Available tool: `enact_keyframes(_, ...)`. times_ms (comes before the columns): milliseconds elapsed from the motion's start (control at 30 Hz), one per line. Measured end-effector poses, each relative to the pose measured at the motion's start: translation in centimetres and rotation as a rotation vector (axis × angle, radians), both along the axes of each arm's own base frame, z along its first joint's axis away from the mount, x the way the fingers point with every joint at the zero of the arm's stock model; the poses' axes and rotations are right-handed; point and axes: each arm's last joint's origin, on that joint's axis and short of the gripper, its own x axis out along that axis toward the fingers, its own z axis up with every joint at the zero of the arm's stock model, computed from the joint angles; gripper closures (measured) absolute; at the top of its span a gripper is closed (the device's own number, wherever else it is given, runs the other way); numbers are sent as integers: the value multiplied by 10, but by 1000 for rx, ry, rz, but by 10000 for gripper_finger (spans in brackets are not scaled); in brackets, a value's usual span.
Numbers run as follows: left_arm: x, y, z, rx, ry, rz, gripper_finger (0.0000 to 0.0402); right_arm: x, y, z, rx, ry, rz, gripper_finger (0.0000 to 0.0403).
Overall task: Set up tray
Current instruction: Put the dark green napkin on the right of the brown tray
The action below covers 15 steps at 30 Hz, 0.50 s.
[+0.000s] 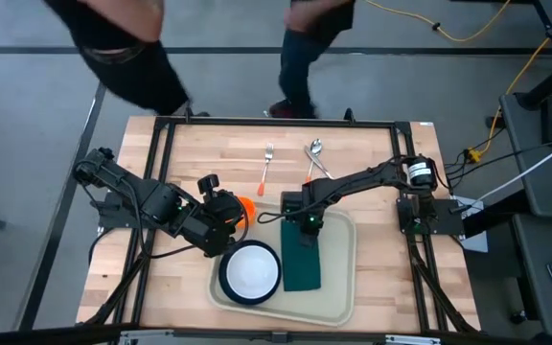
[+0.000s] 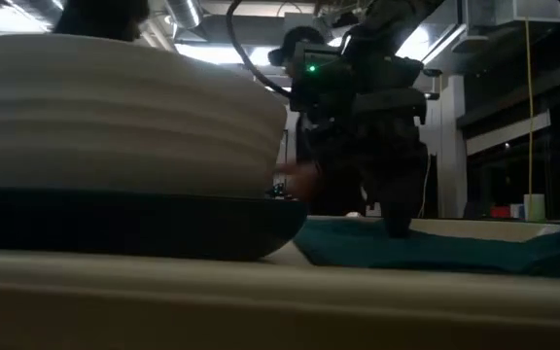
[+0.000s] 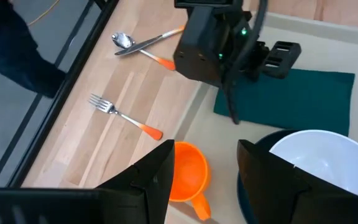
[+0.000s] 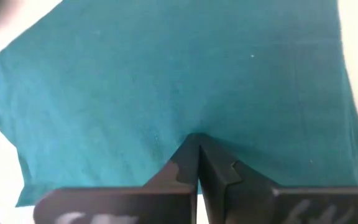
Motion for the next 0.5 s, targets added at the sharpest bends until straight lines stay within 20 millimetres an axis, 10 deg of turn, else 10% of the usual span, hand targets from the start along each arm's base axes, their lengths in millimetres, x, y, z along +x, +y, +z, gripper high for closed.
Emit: enact_keyframes(500,0,0,0,42,17,-39,233,8,4,88,-121,-118,59,398)
